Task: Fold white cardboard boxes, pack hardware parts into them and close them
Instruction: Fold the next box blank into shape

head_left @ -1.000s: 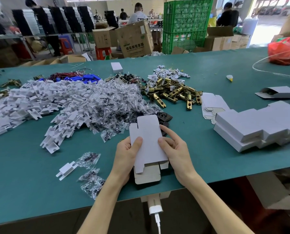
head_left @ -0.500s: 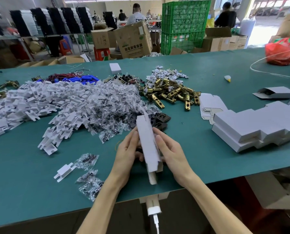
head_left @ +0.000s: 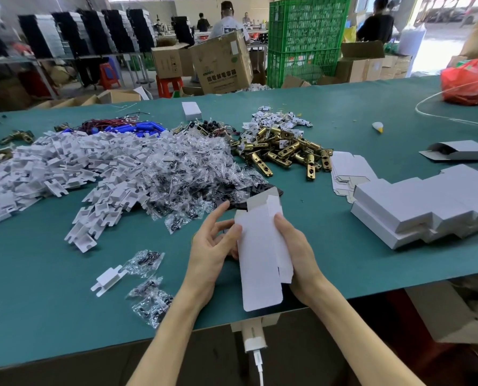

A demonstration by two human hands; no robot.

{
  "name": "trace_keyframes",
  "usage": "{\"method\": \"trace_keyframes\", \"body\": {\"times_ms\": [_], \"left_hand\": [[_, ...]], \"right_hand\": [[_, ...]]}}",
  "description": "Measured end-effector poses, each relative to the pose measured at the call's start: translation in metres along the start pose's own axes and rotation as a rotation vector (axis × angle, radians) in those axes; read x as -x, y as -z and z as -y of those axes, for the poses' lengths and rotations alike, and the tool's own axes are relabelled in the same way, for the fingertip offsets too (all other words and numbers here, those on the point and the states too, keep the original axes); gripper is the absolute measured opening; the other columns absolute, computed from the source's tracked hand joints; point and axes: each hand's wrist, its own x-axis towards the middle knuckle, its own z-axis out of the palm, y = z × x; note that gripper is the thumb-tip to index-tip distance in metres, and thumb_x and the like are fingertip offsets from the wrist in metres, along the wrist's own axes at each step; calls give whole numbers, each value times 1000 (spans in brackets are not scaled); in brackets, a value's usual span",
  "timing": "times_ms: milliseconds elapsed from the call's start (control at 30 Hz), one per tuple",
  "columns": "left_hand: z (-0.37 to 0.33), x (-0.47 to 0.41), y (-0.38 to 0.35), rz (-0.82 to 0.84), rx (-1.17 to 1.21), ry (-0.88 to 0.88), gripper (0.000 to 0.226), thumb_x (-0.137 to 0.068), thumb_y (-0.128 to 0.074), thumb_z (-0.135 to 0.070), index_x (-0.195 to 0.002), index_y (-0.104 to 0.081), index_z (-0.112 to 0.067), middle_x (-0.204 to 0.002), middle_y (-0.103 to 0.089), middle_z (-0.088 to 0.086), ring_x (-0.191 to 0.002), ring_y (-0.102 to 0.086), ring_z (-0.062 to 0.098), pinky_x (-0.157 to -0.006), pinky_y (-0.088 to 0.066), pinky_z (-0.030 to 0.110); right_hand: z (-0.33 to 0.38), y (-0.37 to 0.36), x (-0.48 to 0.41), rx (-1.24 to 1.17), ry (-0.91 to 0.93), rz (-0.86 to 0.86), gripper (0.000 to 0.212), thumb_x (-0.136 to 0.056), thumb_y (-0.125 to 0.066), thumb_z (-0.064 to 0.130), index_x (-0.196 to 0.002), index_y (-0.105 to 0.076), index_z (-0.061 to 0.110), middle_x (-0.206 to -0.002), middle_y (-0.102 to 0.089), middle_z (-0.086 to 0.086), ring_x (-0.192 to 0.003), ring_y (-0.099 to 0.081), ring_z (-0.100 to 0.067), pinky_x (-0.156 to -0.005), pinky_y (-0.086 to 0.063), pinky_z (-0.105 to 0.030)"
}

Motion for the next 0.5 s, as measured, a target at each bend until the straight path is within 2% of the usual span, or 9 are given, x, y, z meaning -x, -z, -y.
{"method": "trace_keyframes", "body": {"times_ms": [100, 200, 300, 367, 433, 500], "left_hand": [[-1, 1, 0, -29, 7, 37, 48, -89, -78, -35, -132, -66, -21, -123, -73, 8, -104, -71, 17, -92, -56, 49], [-1, 2, 0, -13, 13, 22, 45, -90, -73, -37, -130, -68, -18, -121, -75, 3, -105, -70, 18, -92, -56, 47], [-3, 3, 0, 42, 45, 2, 51, -95, -69, -37, -144, -60, -24, -132, -71, -1, -116, -68, 19, -93, -60, 36], [-5, 3, -1, 103, 66, -6, 52, -98, -65, -34, -149, -54, -32, -137, -69, -4, -121, -68, 17, -92, -59, 32], [-5, 4, -1, 126, 65, -13, 53, -99, -63, -33, -150, -52, -35, -137, -69, -5, -121, -68, 17, -90, -59, 31], [-6, 5, -1, 98, 62, -15, 53, -97, -66, -35, -148, -54, -36, -132, -72, -3, -115, -70, 19, -83, -61, 31]], "right_hand": [[0, 0, 0, 32, -5, -29, 49, -91, -56, 56, -109, -76, 16, -106, -76, -18, -88, -75, -31, -69, -61, -35], [0, -1, 1, 82, 30, -52, 50, -94, -55, 55, -115, -71, 13, -107, -75, -17, -89, -73, -32, -70, -61, -37], [-4, -1, -1, 127, 139, -80, 33, -104, -53, 44, -130, -62, 25, -112, -74, -9, -96, -71, -27, -75, -60, -37], [-7, -1, -3, 152, 204, -117, 36, -104, -53, 37, -140, -50, 37, -106, -73, -9, -92, -71, -22, -75, -60, -35], [-8, -3, -3, 171, 255, -120, 41, -104, -54, 36, -143, -45, 46, -102, -69, -15, -87, -71, -21, -75, -60, -35], [-8, -4, -2, 212, 297, -117, 37, -104, -54, 38, -139, -50, 49, -106, -69, -14, -91, -71, -22, -76, -60, -36]]}}
